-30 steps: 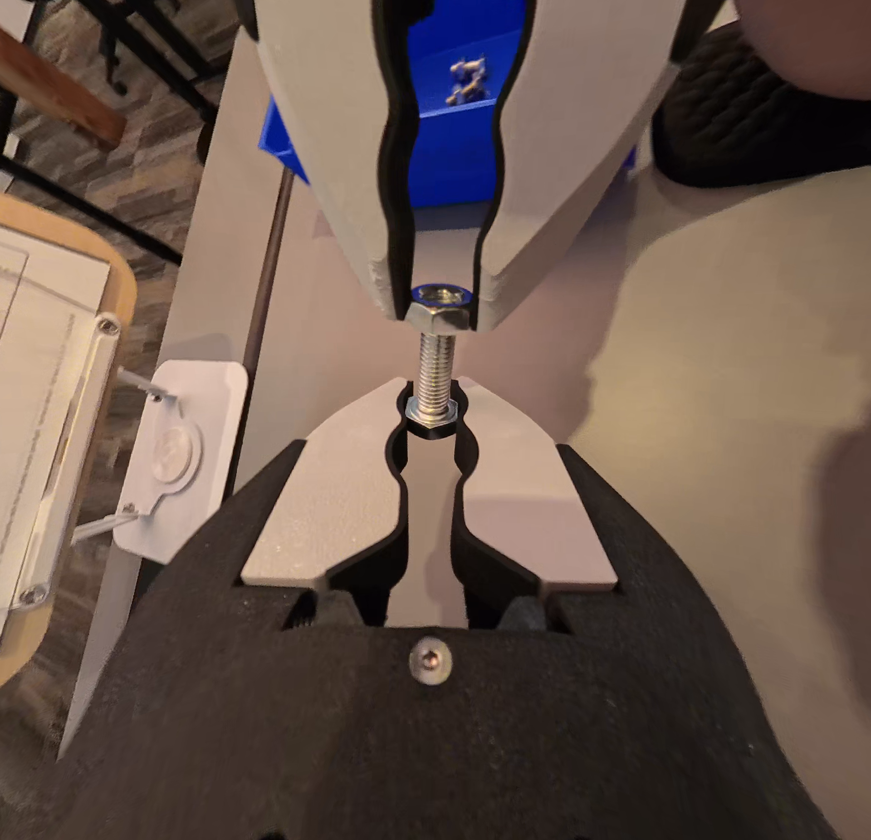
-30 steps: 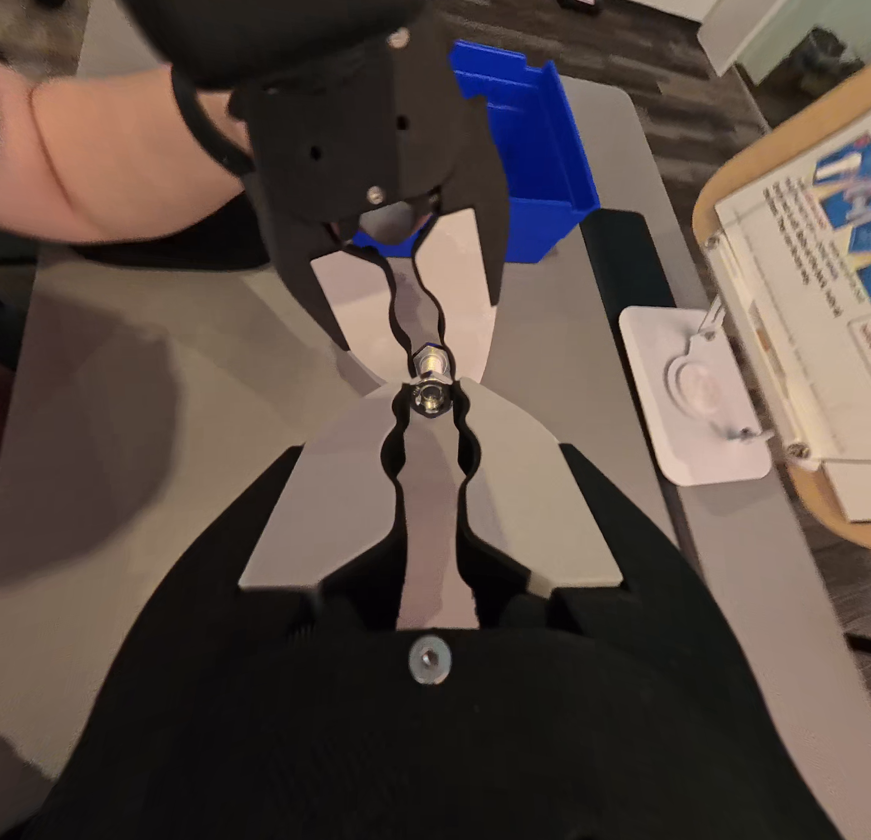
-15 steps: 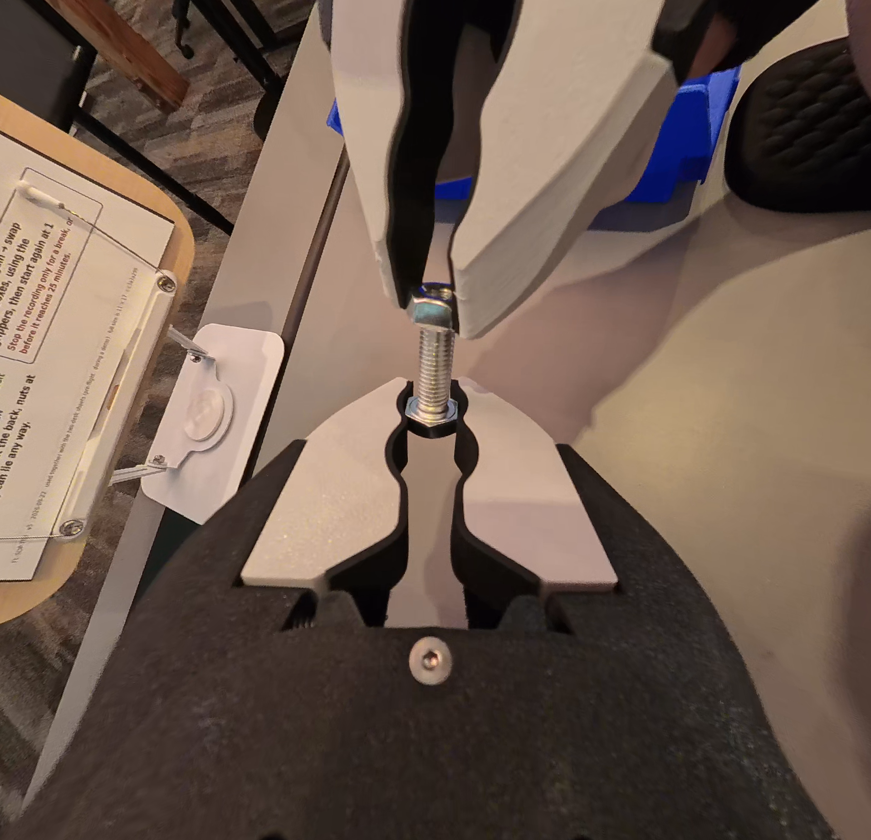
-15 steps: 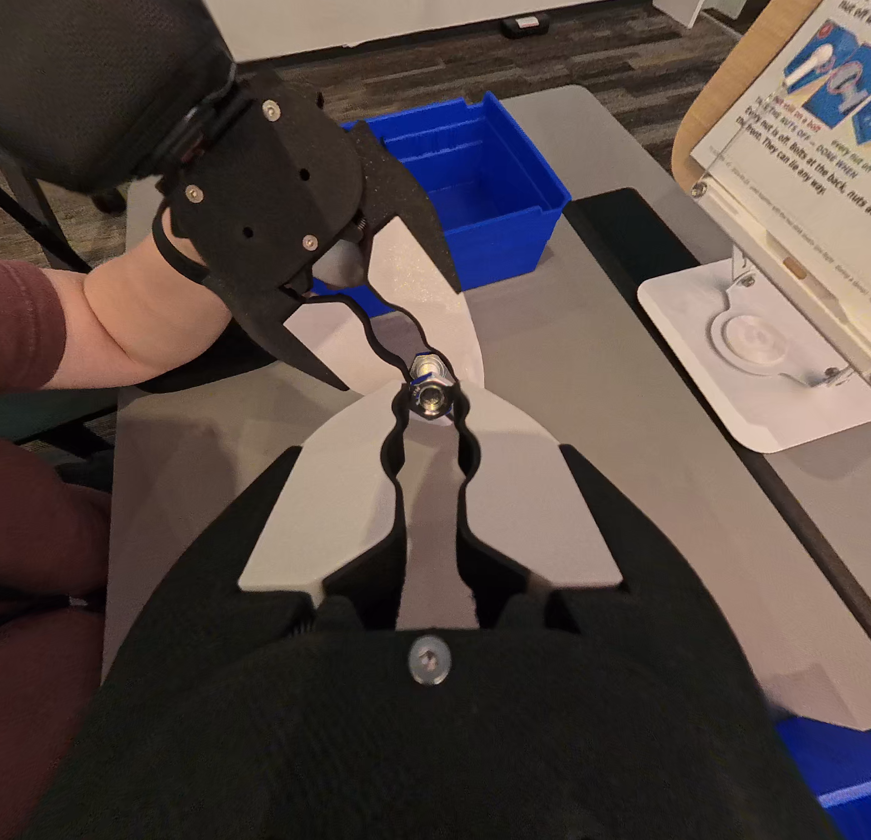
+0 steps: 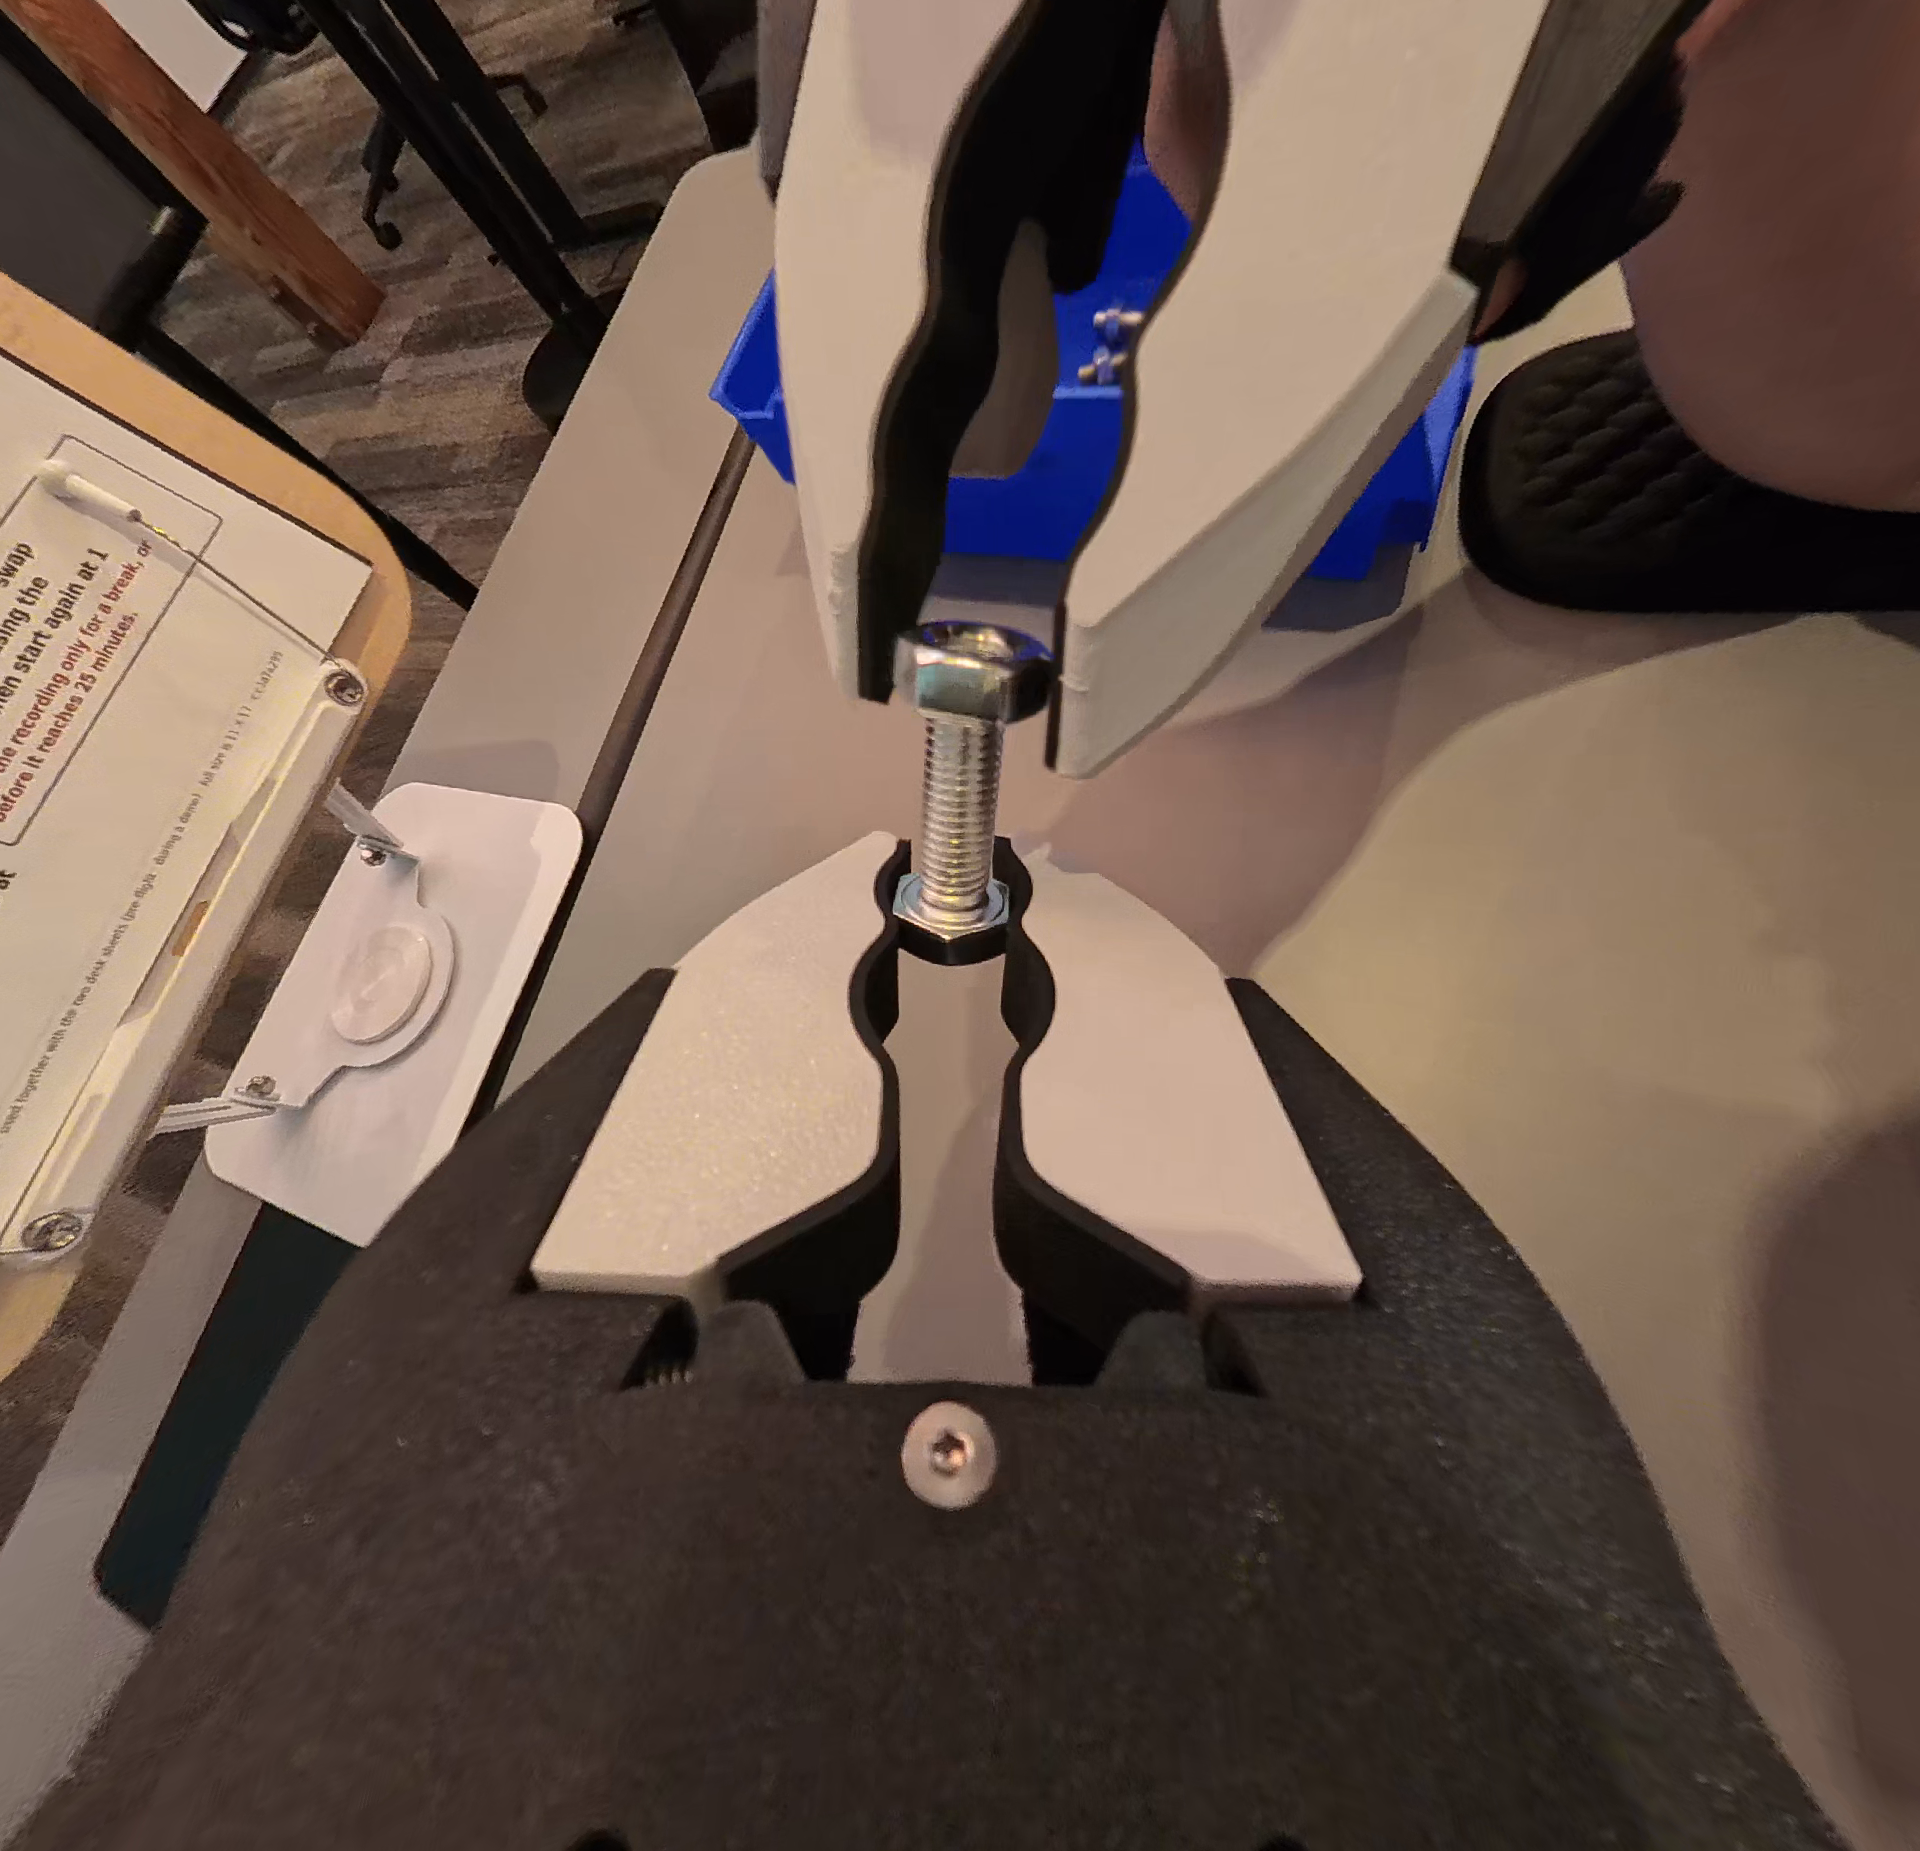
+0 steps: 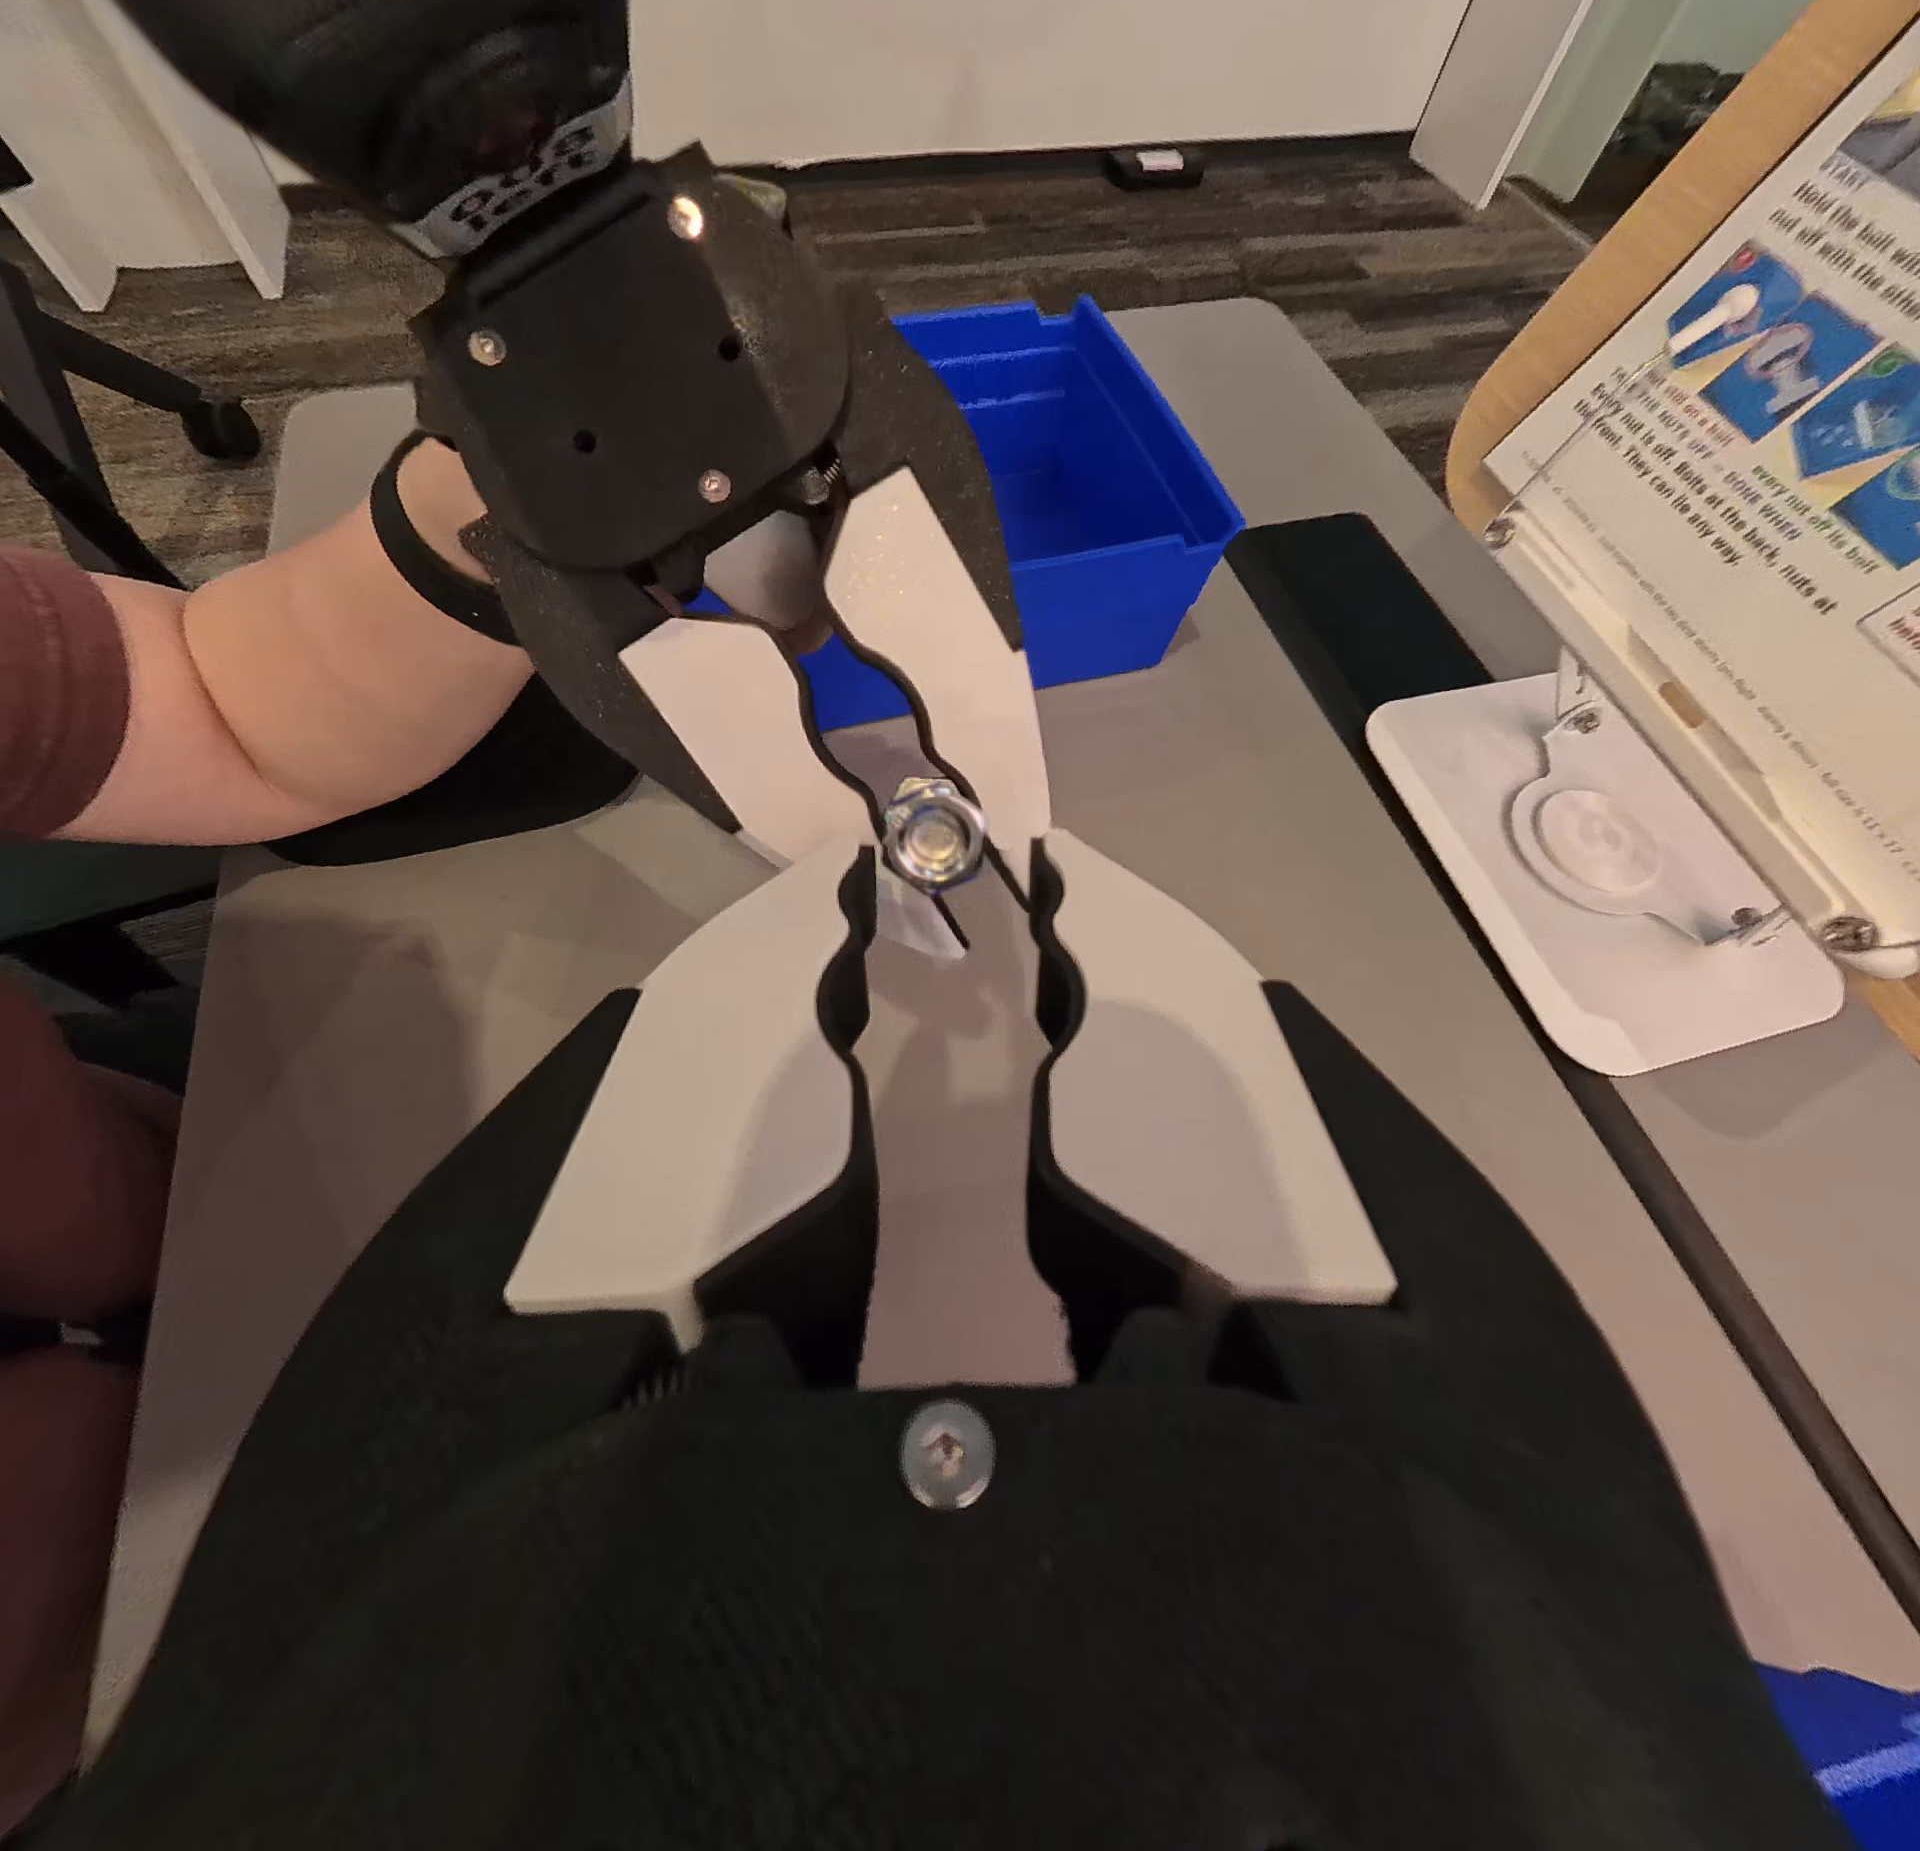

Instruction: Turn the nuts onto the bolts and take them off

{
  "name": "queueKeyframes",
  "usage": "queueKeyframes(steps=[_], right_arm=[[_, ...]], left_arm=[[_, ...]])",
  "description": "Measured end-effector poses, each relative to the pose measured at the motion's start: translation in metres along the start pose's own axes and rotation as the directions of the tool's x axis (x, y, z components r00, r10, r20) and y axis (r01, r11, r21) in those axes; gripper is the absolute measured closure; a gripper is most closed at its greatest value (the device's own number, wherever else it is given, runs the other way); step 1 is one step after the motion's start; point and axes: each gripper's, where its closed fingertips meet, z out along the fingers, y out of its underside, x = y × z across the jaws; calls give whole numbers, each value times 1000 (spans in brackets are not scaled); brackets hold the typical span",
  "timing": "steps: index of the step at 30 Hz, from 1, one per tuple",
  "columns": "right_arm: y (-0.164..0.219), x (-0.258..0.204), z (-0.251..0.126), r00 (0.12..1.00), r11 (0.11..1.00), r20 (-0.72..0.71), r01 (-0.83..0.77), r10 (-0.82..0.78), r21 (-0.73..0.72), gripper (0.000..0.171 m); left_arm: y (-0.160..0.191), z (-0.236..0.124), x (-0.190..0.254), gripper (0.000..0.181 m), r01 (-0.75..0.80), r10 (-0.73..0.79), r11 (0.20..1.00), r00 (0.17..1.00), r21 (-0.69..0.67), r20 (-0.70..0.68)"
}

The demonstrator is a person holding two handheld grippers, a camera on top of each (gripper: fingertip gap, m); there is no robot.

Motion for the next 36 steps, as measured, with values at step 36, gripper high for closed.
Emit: queueKeyframes(steps=[36], right_arm=[[-73,-38,-37,970,800,39,176,-241,573,123]], left_arm=[[-68,-50,12,167,261,-117,831,946,491,-303]])
